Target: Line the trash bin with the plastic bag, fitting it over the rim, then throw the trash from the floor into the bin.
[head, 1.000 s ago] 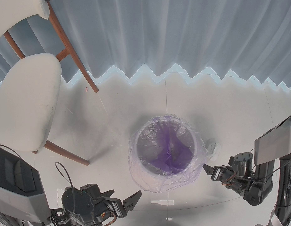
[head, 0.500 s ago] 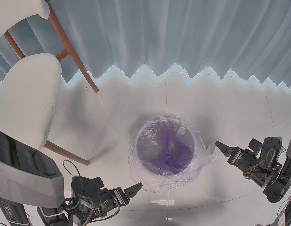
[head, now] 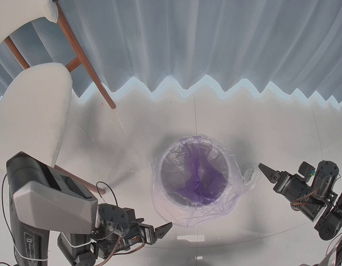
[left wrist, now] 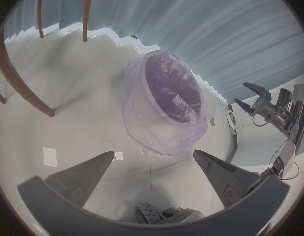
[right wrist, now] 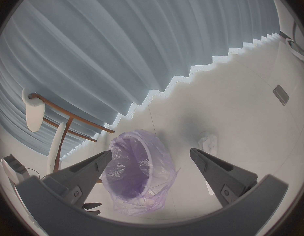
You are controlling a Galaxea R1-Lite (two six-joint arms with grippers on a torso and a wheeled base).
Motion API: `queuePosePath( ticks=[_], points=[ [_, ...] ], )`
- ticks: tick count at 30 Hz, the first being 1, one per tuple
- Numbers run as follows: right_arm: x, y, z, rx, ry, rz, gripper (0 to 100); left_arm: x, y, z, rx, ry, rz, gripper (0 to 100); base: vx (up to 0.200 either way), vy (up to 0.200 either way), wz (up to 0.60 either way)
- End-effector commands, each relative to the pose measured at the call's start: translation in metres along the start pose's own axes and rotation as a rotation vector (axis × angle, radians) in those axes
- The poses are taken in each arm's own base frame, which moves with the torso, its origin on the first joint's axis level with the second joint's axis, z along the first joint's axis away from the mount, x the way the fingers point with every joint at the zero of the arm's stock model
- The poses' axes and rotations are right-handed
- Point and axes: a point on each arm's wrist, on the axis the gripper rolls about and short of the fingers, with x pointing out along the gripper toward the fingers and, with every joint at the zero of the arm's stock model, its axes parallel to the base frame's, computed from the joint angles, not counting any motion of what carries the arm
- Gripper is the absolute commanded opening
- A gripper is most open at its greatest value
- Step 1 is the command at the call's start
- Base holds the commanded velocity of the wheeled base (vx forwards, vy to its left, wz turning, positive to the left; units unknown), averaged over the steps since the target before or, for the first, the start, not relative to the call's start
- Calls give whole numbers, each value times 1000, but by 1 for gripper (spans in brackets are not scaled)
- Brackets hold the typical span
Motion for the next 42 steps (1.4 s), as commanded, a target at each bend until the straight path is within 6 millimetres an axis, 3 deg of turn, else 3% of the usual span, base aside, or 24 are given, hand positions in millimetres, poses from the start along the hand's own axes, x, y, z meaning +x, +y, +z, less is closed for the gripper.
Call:
queuePosePath(
  ticks=[1,6,18,28,31,38,42],
  points=[
    [0,1,1,-2,-13,6,100,18,11,-7,-28,26,15,100,0,0,0],
    [0,1,1,-2,-13,6,100,33,10,0,-77,-6,-15,100,0,0,0],
    [2,0,-1,-8,-4,0,100,67,14,-7,-86,11,-64,100,0,0,0],
    [3,-2,-2,-8,3,-9,100,82,36,4,-124,121,76,100,0,0,0],
    [3,-3,-3,-11,6,-19,100,95,44,7,-5,171,183,100,0,0,0],
    [5,-3,-4,-20,3,-26,100,98,46,9,69,228,231,100,0,0,0],
    [3,-4,-4,-21,2,-33,100,84,57,2,51,257,297,100,0,0,0]
  ],
)
